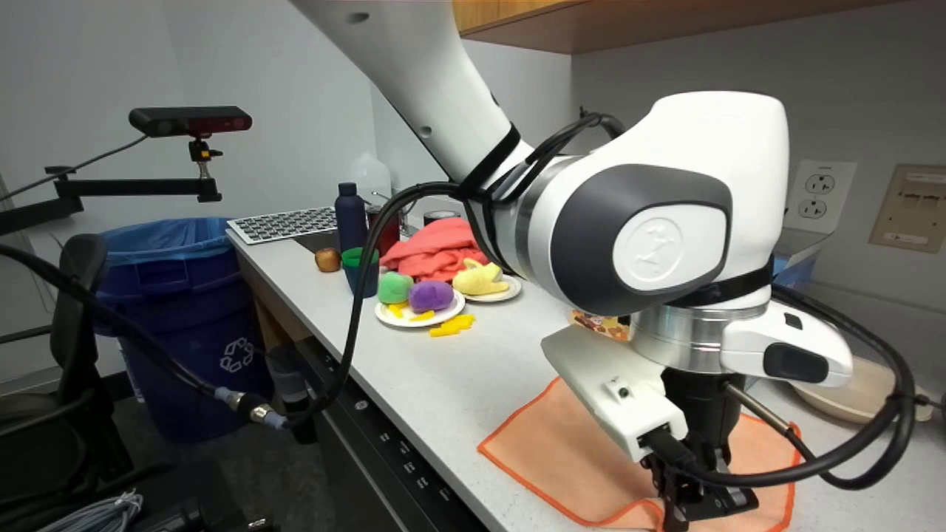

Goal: Fold the towel on the table

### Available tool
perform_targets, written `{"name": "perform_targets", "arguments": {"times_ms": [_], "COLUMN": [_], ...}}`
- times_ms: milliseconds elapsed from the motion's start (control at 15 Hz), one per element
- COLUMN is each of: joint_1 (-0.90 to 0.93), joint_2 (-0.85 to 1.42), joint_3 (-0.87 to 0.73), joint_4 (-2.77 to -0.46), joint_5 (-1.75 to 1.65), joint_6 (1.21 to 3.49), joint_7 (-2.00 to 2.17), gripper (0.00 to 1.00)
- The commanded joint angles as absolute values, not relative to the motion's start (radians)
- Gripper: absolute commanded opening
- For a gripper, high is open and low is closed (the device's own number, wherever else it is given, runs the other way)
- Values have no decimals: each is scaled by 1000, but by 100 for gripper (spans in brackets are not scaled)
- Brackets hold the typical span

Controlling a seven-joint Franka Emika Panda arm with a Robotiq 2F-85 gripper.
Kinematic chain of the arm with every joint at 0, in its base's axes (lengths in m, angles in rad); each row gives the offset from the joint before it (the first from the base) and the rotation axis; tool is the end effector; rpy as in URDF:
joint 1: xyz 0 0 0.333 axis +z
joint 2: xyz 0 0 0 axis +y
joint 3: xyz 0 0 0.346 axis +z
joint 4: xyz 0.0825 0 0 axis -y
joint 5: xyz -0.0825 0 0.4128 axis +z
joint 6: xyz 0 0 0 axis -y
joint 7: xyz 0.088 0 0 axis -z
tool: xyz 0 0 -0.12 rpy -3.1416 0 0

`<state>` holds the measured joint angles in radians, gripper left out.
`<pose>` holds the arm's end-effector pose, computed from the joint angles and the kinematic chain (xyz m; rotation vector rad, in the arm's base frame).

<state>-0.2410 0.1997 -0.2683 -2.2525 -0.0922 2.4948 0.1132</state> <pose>0.4968 -0.2777 0.2776 2.9131 -0.8123 0.0384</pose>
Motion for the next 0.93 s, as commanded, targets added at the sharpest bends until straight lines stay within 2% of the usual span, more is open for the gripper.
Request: {"name": "perform_targets", "arguments": {"times_ms": [0, 400, 867], "joint_1": [-214, -168, -134], "joint_2": [106, -24, 23], "joint_3": [-273, -217, -130], "joint_4": [-2286, -2259, -2174], "joint_5": [-198, -400, -284], "joint_6": [2466, 2355, 2319], "joint_7": [93, 81, 101], "gripper": [0, 1, 1]}}
